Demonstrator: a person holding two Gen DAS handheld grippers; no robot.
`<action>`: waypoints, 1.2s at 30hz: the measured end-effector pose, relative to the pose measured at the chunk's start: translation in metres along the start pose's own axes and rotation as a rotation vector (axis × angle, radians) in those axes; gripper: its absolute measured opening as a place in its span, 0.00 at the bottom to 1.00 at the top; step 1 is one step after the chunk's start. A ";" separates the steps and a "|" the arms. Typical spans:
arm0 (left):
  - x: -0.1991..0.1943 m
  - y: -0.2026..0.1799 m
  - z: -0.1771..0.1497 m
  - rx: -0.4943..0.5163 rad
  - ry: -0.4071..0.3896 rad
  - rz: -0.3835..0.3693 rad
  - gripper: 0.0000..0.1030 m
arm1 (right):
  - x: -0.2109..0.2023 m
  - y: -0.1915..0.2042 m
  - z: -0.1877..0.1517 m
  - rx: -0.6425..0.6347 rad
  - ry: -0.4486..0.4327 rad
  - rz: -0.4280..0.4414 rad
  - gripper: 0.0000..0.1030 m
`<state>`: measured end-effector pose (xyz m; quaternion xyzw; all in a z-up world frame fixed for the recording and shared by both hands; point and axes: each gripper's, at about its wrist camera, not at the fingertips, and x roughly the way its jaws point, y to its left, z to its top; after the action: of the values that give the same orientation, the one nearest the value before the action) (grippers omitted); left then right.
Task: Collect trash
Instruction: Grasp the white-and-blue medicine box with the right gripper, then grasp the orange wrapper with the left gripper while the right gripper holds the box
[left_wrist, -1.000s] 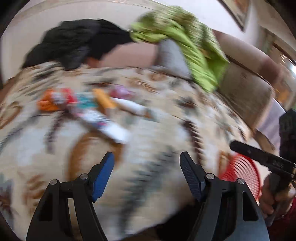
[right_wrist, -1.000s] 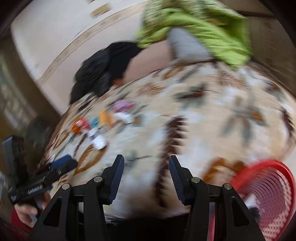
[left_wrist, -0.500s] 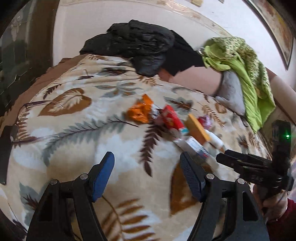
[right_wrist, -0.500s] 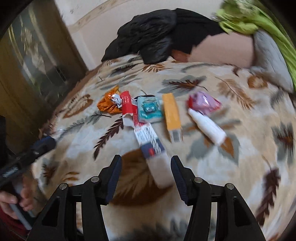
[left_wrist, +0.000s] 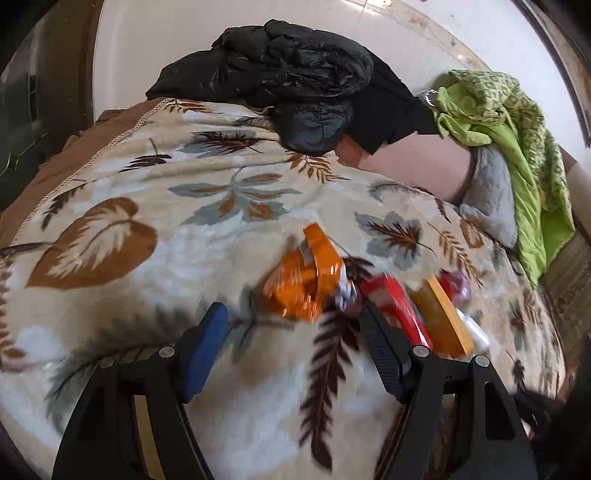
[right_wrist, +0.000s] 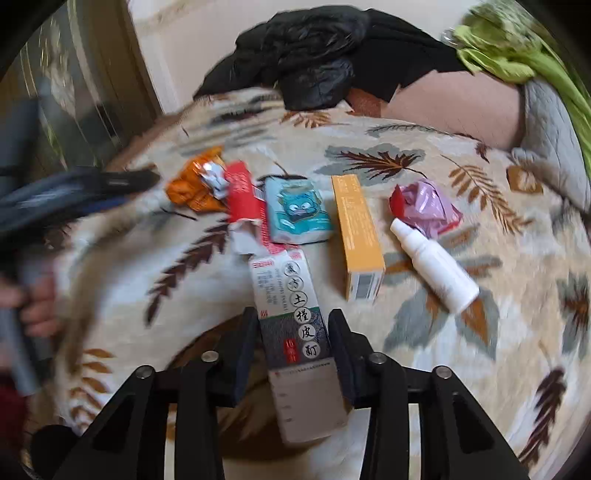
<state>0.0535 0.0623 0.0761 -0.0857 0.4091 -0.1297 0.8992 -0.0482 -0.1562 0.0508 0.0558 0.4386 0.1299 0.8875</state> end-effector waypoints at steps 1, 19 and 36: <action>0.009 -0.001 0.003 -0.017 -0.002 -0.004 0.71 | -0.007 -0.001 -0.007 0.024 -0.007 0.014 0.39; -0.028 -0.039 -0.025 0.042 -0.065 -0.026 0.59 | -0.068 -0.019 -0.043 0.162 -0.154 0.041 0.38; -0.124 -0.131 -0.146 0.226 -0.105 -0.064 0.60 | -0.138 -0.066 -0.093 0.265 -0.262 -0.027 0.38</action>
<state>-0.1572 -0.0315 0.1034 -0.0035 0.3411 -0.1988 0.9188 -0.1902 -0.2592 0.0854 0.1826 0.3331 0.0505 0.9236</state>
